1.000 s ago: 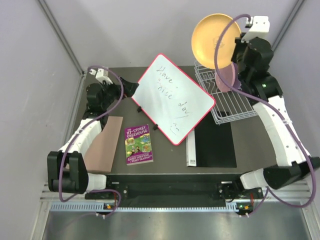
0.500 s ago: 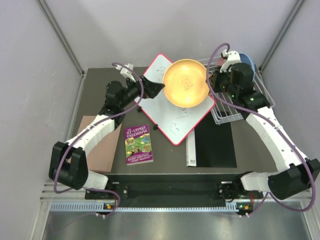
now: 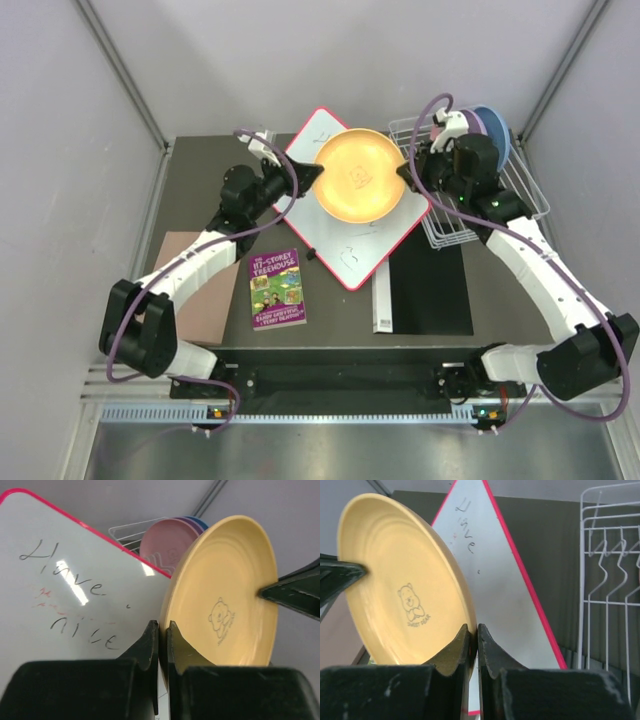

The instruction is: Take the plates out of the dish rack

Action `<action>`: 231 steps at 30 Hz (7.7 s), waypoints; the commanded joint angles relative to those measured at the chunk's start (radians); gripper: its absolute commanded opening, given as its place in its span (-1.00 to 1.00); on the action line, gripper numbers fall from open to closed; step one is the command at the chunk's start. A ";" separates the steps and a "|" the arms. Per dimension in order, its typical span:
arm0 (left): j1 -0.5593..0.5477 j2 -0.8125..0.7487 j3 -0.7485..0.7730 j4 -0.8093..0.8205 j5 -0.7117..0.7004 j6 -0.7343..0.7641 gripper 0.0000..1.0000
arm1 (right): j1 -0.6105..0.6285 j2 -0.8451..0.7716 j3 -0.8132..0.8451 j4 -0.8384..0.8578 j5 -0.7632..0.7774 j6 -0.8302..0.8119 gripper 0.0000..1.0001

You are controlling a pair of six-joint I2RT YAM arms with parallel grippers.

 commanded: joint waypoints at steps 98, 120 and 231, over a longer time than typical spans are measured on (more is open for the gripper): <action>0.588 -0.083 -0.121 -0.241 -0.237 -0.014 0.68 | -0.290 0.726 0.661 -0.184 0.363 -0.399 -0.62; 0.537 -0.090 -0.159 -0.235 -0.234 -0.006 0.65 | -0.090 0.602 0.459 0.261 1.006 -0.590 -1.00; 0.307 -0.135 -0.079 -0.037 -0.254 0.034 -1.00 | -0.104 0.009 0.109 0.089 0.198 -0.150 0.39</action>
